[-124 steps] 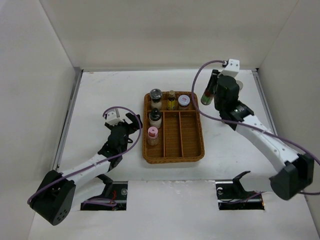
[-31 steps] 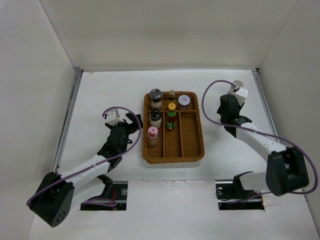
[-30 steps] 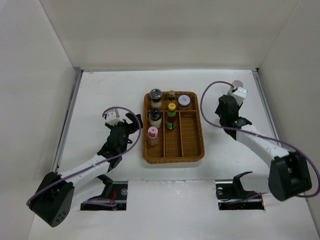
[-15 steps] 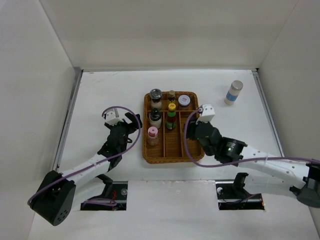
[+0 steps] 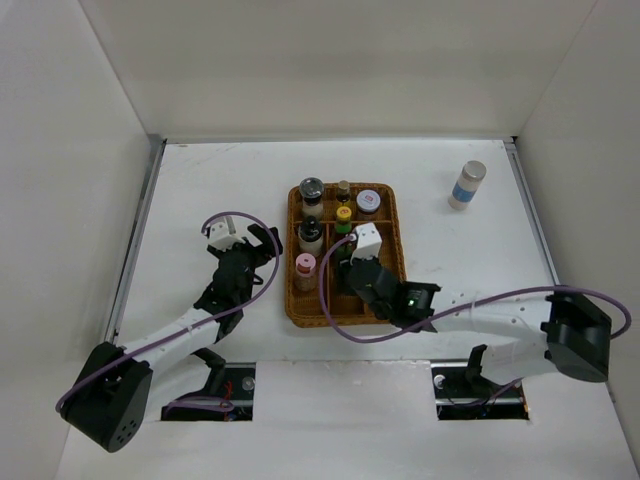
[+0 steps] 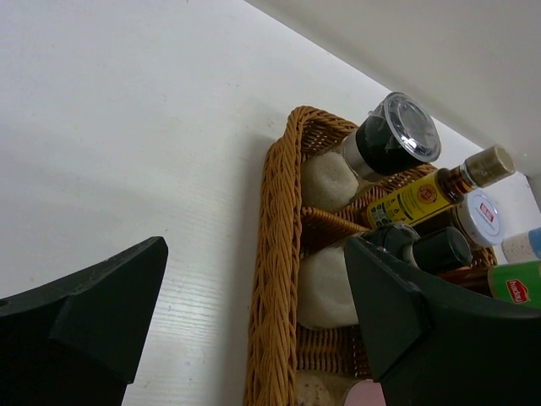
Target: Organize the condiment bottles
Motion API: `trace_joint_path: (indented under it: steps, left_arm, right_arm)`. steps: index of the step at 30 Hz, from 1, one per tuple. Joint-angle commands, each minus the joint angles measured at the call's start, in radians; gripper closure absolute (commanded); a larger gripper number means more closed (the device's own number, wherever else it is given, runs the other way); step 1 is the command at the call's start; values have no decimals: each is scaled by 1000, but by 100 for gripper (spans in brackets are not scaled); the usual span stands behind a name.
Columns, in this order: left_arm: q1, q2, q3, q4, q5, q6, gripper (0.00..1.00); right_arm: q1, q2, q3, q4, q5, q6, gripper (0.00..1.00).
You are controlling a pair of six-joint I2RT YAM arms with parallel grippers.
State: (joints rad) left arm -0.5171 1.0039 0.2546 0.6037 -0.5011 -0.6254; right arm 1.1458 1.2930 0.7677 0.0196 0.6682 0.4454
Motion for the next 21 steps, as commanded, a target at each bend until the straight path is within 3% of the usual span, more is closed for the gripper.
trace_joint_path:
  steps: [1, 10, 12, 16, 21]
  left_arm:
    - [4, -11, -8, 51, 9, -8, 13]
    - [7, 10, -5, 57, 9, -8, 13]
    - [6, 10, -6, 57, 9, -8, 13]
    - [7, 12, -5, 57, 9, -8, 13]
    - [7, 5, -6, 57, 7, -8, 13]
  right_arm:
    - [10, 55, -22, 180, -2, 3, 67]
    - [-1, 114, -54, 203, 15, 18, 65]
    - [-1, 124, -54, 201, 4, 15, 60]
    - [1, 120, -53, 192, 11, 26, 34]
    - [-11, 10, -48, 145, 18, 12, 24]
